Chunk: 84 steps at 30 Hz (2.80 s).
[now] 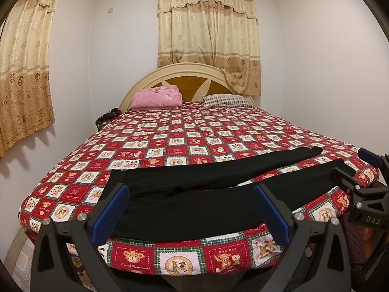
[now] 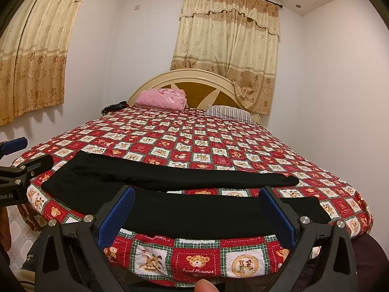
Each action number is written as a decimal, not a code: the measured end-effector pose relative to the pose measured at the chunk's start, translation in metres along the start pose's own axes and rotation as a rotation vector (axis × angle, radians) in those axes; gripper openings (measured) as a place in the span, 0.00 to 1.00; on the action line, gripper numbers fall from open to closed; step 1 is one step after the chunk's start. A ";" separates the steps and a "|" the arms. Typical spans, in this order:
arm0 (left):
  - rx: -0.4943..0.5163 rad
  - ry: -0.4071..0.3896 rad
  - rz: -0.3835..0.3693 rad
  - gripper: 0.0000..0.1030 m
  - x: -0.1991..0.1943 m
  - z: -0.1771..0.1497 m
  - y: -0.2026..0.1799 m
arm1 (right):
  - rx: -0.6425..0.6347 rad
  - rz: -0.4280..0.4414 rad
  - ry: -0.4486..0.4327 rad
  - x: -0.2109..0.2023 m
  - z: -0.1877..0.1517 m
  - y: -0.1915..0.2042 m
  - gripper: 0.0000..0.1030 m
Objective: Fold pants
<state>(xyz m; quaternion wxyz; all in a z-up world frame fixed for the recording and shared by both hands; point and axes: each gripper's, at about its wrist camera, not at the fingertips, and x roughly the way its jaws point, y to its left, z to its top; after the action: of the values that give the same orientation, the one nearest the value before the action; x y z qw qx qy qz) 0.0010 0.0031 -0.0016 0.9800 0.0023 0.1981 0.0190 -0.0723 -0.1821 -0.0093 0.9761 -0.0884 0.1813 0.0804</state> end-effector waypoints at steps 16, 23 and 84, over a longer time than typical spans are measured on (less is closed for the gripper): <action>0.003 0.015 0.011 1.00 0.005 -0.004 0.000 | -0.004 0.002 0.018 0.004 -0.003 0.001 0.99; -0.004 0.041 0.014 1.00 0.014 -0.007 0.001 | -0.006 0.005 0.034 0.010 -0.007 0.002 0.99; -0.203 0.516 -0.008 0.36 0.352 -0.022 0.246 | 0.106 0.094 0.450 0.254 -0.020 -0.095 0.70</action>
<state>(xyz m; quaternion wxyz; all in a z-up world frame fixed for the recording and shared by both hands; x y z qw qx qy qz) 0.3074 0.2626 -0.1555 0.8925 -0.1014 0.4382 0.0349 0.1732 -0.2470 -0.1071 0.9095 -0.0440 0.4024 0.0944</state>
